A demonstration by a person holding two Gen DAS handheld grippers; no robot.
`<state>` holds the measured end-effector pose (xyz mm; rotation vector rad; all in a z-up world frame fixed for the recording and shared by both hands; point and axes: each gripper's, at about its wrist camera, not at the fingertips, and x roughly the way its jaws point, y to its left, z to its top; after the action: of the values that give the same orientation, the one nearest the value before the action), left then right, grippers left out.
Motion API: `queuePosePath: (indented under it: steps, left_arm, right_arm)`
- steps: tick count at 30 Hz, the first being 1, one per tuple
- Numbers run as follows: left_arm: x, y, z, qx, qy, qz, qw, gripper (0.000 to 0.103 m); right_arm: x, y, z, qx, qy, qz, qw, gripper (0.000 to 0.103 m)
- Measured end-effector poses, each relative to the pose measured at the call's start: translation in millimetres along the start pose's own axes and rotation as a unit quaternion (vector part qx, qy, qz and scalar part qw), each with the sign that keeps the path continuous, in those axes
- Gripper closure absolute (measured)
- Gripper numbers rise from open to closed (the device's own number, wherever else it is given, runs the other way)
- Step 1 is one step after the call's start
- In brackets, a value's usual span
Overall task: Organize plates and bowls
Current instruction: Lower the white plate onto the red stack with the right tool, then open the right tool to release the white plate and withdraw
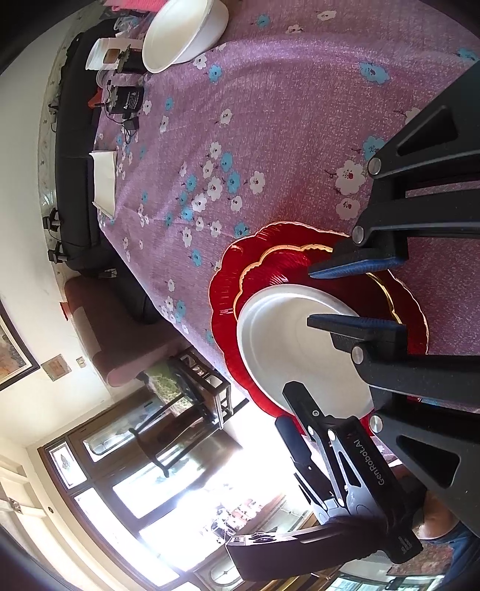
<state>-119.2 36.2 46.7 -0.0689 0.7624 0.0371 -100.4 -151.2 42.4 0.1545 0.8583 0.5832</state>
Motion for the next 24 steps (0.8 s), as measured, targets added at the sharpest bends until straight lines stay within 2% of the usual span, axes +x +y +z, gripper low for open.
queuePosePath:
  steps: [7, 14, 24]
  left_arm:
    - [-10.0, -2.4, 2.8, -0.001, -0.011, 0.008, 0.9999, 0.040]
    - [-21.6, -13.6, 8.3, 0.015, -0.024, 0.007, 0.9996, 0.039]
    - [-39.3, -66.0, 24.4, 0.069, -0.045, -0.011, 0.9965, 0.039]
  right_arm:
    - [-10.4, -4.0, -1.0, 0.008, -0.010, 0.004, 1.000, 0.079]
    - [-23.9, -13.0, -1.8, 0.021, -0.024, 0.005, 0.999, 0.078]
    - [-52.3, -53.6, -3.1, 0.065, -0.055, -0.001, 0.996, 0.076]
